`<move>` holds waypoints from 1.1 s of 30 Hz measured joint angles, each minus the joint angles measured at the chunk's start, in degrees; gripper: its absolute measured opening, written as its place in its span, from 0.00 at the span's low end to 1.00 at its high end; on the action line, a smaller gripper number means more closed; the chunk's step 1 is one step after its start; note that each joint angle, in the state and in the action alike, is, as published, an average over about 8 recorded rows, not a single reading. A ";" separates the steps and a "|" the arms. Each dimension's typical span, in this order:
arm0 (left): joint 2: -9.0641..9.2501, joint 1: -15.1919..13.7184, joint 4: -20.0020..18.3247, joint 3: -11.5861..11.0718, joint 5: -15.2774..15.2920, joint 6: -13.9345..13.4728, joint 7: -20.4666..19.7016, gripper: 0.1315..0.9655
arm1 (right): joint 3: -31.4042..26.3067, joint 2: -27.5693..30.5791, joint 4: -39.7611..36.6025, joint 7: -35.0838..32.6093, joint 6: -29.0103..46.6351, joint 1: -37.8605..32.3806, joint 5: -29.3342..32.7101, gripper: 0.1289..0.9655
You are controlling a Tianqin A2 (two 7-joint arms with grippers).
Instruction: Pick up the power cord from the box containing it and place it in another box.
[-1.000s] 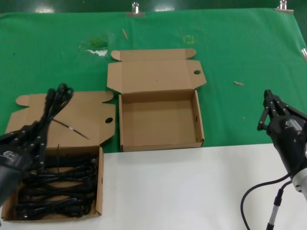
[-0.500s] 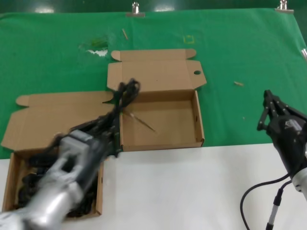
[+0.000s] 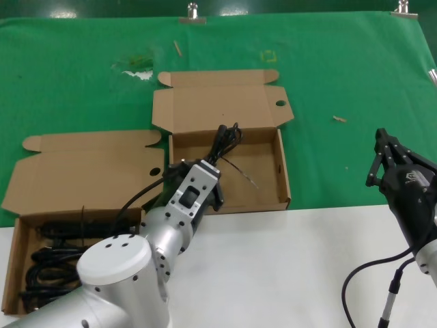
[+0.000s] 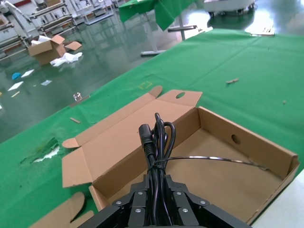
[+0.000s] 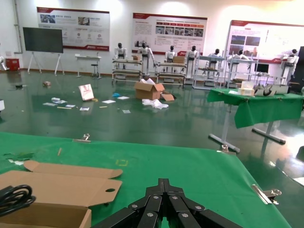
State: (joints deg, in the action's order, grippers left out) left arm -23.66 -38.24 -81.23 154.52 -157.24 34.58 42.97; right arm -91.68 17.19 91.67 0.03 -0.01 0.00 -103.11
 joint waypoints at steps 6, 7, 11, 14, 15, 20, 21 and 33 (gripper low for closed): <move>1.79 -2.55 2.72 2.29 -0.38 1.60 1.52 0.08 | 0.00 0.00 0.00 0.00 0.00 0.00 0.00 0.01; 1.99 -2.80 3.05 2.45 -0.40 1.72 1.78 0.08 | 0.00 0.00 0.00 0.00 0.00 0.00 0.00 0.01; 2.51 -3.48 4.07 2.82 -0.46 1.99 2.61 0.08 | 0.00 0.00 0.00 0.00 0.00 0.00 0.00 0.01; 2.66 -3.69 4.42 2.91 -0.47 2.09 2.87 0.09 | 0.00 0.00 0.00 0.00 0.00 0.00 0.00 0.01; 2.68 -3.72 4.48 2.93 -0.47 2.10 2.91 0.09 | 0.00 0.00 0.00 0.00 0.00 0.00 0.00 0.01; 2.70 -3.74 4.52 2.94 -0.47 2.11 2.94 0.11 | 0.00 0.00 0.00 0.00 0.00 0.00 0.00 0.01; 2.70 -3.74 4.52 2.94 -0.47 2.11 2.94 0.11 | 0.00 0.00 0.00 0.00 0.00 0.00 0.00 0.01; 2.70 -3.74 4.53 2.94 -0.47 2.11 2.94 0.25 | 0.00 0.00 0.00 0.00 0.00 0.00 0.00 0.01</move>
State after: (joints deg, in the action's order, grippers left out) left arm -20.96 -41.98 -76.71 157.46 -157.71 36.69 45.91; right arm -91.68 17.19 91.67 0.03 -0.01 0.00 -103.11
